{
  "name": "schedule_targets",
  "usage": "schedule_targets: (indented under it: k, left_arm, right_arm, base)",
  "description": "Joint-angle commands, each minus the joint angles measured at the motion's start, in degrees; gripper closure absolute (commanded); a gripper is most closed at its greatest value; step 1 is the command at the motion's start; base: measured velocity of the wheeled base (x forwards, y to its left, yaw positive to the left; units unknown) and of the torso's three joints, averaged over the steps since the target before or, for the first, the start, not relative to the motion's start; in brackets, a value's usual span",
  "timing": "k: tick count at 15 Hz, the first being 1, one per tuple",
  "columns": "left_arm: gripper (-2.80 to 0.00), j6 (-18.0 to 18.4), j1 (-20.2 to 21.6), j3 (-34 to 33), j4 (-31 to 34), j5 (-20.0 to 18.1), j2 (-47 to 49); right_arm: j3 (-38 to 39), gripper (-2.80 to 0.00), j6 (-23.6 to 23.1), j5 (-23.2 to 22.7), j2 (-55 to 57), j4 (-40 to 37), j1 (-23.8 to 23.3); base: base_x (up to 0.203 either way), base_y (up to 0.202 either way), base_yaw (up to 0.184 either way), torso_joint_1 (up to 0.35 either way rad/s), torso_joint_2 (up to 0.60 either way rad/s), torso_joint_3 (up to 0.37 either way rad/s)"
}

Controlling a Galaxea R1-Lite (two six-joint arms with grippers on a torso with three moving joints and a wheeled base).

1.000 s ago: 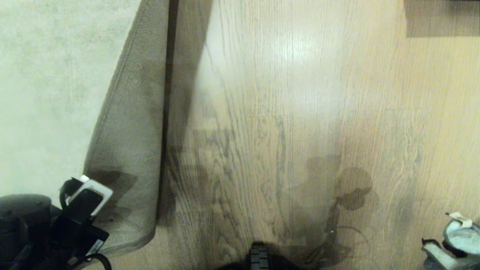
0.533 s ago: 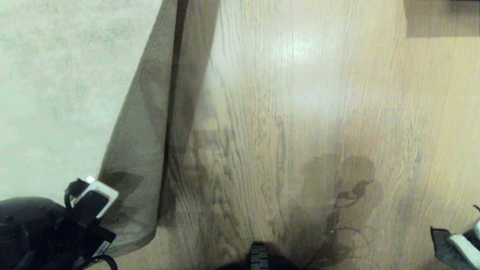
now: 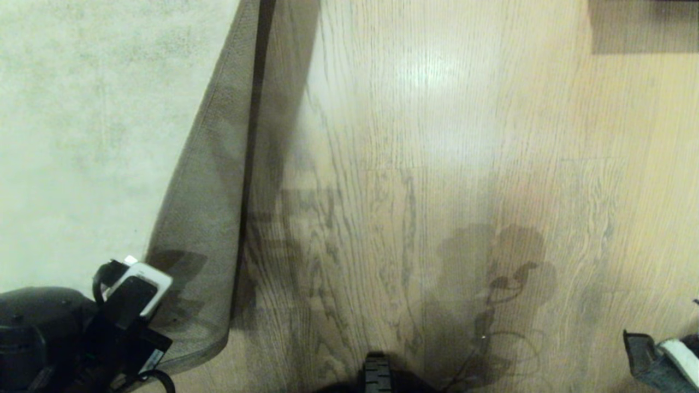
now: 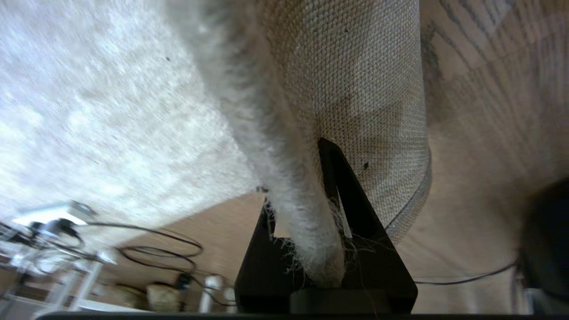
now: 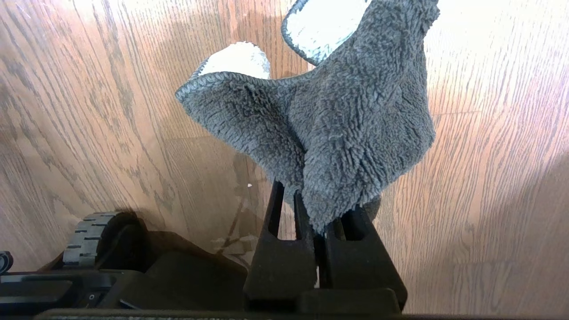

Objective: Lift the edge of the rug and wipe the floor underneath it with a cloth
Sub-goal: Lay down the carpet

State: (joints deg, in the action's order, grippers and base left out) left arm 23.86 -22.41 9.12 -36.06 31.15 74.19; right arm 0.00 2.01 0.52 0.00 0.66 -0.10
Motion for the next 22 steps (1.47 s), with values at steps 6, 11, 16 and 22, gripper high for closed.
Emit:
schedule_targets:
  k: [6,11,16,22]
  left_arm:
    - [0.0,-5.0,-1.5,-3.2,-0.1,-0.9,1.0]
    - [-2.8,-8.1,-3.6,-3.2,-0.5,-1.0,1.3]
    - [-2.8,-10.6,-6.3,-2.8,-6.2,-1.0,1.6]
    - [-2.8,-15.5,-6.5,-6.0,-24.8,-1.0,1.5]
  right_arm:
    - [0.0,0.0,0.0,0.0,0.1,0.0,0.0]
    - [0.0,0.0,0.0,0.0,0.1,0.0,0.0]
    - [0.0,0.0,0.0,0.0,0.1,0.0,0.0]
    - [0.0,0.0,0.0,0.0,0.1,0.0,0.0]
  base:
    - [0.0,0.0,0.0,0.0,0.0,0.0]
    - [0.0,0.0,0.0,0.0,0.0,0.0]
    - [0.0,0.0,0.0,0.0,0.0,0.0]
    - [0.0,0.0,0.0,0.0,0.0,0.0]
